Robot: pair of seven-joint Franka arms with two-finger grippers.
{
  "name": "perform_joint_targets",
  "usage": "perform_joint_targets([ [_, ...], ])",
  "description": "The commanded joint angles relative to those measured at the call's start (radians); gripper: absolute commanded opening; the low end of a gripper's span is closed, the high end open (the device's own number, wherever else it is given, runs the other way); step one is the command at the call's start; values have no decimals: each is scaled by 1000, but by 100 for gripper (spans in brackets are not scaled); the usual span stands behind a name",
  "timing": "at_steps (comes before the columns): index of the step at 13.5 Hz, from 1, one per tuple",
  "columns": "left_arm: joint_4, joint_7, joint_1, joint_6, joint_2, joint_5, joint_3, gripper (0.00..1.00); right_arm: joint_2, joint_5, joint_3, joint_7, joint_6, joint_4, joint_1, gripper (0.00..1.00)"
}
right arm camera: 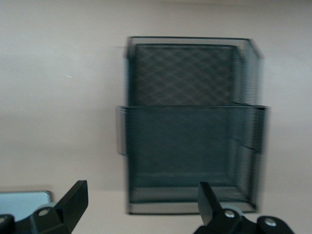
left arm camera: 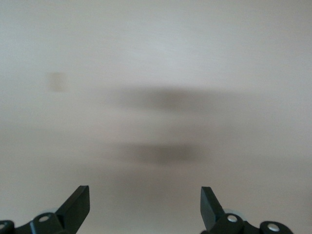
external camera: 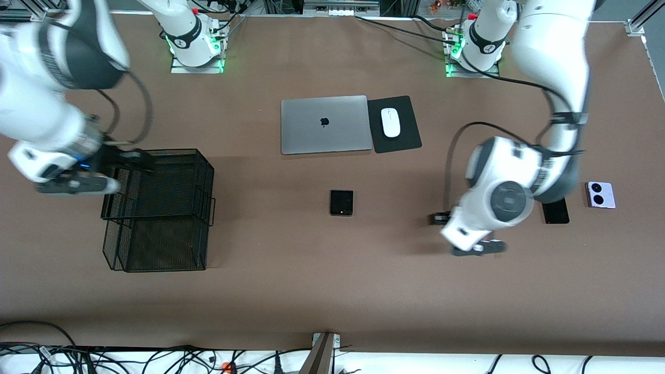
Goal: Place phones with both arms
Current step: 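Grasp the flip phone with the right gripper while the left grasps the bar phone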
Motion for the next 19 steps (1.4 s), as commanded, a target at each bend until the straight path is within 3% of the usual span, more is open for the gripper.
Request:
perform_joint_targets([
  [1, -17, 90, 95, -31, -25, 31, -12, 100, 81, -5, -7, 151, 71, 45, 130, 100],
  [4, -8, 205, 227, -35, -25, 101, -8, 100, 219, -5, -9, 273, 84, 192, 245, 100],
  [9, -32, 380, 404, -32, -21, 91, -10, 100, 407, -17, -12, 510, 87, 378, 429, 100],
  [11, -116, 409, 448, 1, -28, 92, -13, 100, 493, -29, -19, 576, 103, 459, 506, 100],
  [13, -248, 414, 460, 116, -68, 104, -12, 100, 565, -39, -18, 624, 149, 505, 543, 100],
  [19, -556, 538, 554, 504, -128, 103, -22, 100, 694, -80, -19, 684, 275, 510, 629, 100],
])
